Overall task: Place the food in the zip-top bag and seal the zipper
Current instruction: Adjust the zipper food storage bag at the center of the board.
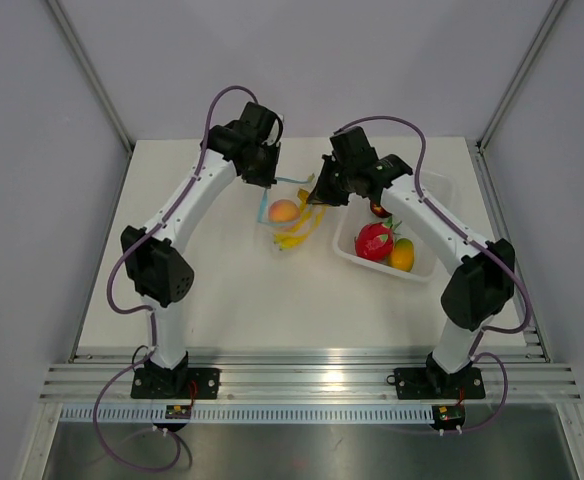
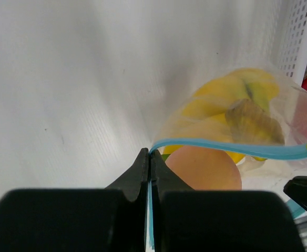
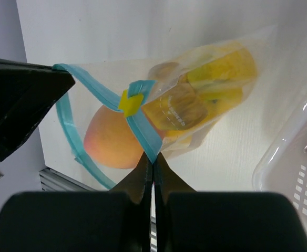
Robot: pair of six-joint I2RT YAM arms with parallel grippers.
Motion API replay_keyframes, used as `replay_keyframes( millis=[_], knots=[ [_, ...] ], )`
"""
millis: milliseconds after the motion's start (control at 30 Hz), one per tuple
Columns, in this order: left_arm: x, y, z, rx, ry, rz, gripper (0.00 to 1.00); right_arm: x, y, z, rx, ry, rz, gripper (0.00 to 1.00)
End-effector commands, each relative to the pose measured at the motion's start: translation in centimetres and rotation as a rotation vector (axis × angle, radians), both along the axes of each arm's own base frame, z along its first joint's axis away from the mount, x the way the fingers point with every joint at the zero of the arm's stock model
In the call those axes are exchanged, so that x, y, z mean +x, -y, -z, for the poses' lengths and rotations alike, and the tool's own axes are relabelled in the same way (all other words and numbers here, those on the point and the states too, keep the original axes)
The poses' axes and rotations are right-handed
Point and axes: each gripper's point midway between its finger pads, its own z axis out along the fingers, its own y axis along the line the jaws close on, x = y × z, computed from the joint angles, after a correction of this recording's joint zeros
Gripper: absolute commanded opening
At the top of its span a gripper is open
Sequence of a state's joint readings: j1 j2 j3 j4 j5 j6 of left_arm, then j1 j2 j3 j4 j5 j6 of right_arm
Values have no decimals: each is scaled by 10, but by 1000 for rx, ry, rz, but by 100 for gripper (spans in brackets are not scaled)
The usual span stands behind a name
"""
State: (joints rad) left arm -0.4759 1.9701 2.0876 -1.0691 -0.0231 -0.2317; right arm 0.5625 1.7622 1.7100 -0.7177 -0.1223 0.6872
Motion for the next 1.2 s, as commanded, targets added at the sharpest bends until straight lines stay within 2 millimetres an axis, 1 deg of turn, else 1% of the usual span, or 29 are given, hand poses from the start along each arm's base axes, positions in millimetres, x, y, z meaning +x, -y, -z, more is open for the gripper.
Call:
replay_keyframes(
  millis=[0,67,100,133,167,200,233,267,333,367,400,433,467,500,533,567,600,633,700,733,767,833,933,967,1033,1100,1167],
  knots=[
    [4,-12,-19,100,83,-38,0,12,-1,1,25,1,23,0],
    [-1,-6,-10,79,52,-20,0,16,2,12,25,-16,41,0],
    [-3,-5,-6,68,37,-19,10,20,1,12,37,-7,50,0],
    [-8,-3,3,55,5,-19,16,21,0,19,40,-23,54,0],
    [-11,5,1,6,4,0,22,24,2,21,45,-25,60,0],
    [-13,7,1,-17,-1,3,38,25,1,24,47,-32,64,0],
    [-15,9,3,-36,-9,-2,43,26,0,27,52,-40,69,0],
    [-19,13,6,-60,-24,11,45,28,-1,27,60,-37,73,0],
    [-22,12,7,-71,-37,0,55,30,-1,29,77,-48,80,0],
    [-25,10,7,-77,-47,-12,60,30,-2,28,82,-46,80,0],
    [-29,7,5,-83,-50,-19,61,30,-3,27,85,-45,81,0],
    [-31,5,3,-94,-48,-25,70,31,-1,27,85,-45,84,0],
    [-32,5,1,-108,-40,-40,71,31,-1,27,85,-45,83,0],
    [-37,-3,-1,-119,-38,-60,76,31,0,28,85,-45,85,0],
    [-39,-5,1,-136,-43,-84,77,31,0,30,84,-49,82,0],
    [-37,-4,-2,-174,-35,-87,76,31,1,30,86,-49,82,0],
    [-36,-9,-2,-195,-34,-107,76,31,1,31,87,-51,82,0],
    [-37,-11,3,-218,-38,-124,74,31,2,33,88,-52,82,0],
    [-36,-13,7,-258,-56,-129,70,30,1,35,89,-58,77,0],
    [-36,-11,12,-271,-75,-134,68,31,2,35,89,-57,76,0],
    [-37,-10,14,-286,-86,-131,64,31,2,36,90,-59,73,0],
    [-35,-8,22,-311,-99,-143,60,32,2,38,90,-62,72,0],
    [-29,-9,26,-359,-101,-165,53,31,3,40,86,-67,68,0],
    [-32,-5,30,-377,-124,-149,52,32,4,40,87,-67,70,0],
    [-32,-2,30,-397,-130,-130,52,31,5,43,84,-72,70,0],
    [-31,1,35,-404,-145,-128,52,31,5,45,85,-74,70,0],
    [-30,4,40,-414,-159,-122,49,32,5,45,87,-76,71,0]
  ],
)
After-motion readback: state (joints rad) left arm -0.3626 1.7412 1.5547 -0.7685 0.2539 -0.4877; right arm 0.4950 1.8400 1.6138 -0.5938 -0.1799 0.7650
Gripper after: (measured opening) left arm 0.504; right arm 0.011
